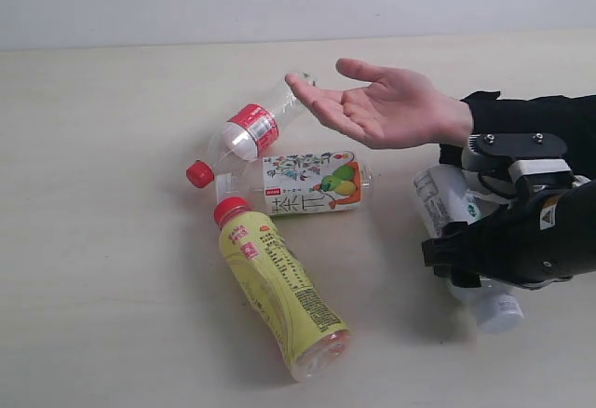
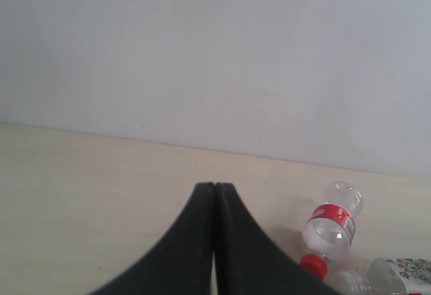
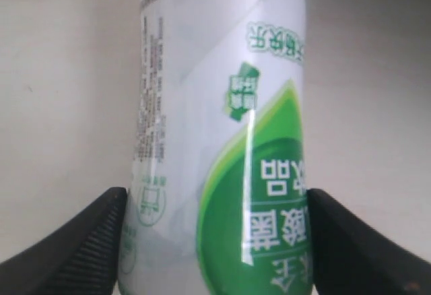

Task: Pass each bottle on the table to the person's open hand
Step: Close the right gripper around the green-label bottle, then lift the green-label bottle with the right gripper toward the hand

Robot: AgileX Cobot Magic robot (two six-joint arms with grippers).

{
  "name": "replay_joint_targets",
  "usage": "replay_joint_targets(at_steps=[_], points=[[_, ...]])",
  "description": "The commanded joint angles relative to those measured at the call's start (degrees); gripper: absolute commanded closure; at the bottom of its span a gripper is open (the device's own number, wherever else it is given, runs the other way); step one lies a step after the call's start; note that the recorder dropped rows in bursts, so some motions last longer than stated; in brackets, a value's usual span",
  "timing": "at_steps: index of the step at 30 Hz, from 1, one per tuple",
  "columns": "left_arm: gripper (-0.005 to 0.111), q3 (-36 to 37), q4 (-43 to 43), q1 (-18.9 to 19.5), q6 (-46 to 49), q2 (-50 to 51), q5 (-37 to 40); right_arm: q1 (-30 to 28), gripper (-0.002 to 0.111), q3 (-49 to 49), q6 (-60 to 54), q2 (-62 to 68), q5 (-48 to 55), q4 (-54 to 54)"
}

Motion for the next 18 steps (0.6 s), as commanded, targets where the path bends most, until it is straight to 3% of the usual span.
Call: replay_joint_targets(at_steps=[1,10,18], points=[[0.107,0.0,0.3,0.2,0.0,-0.4,0.1,0.2,0.108,-1.7,-0.4,-9.0,10.6,-0.5],[0.107,0.0,0.3,0.2,0.1,-0.4,0.1,0.2,0.108,-6.3,-0.4,-27.8,33.1,-0.7],[0.107,0.0,0.3,0.2,0.1,-0.4,0.1,0.2,0.108,-10.1,-0.1,-34.2,33.2,1.0]])
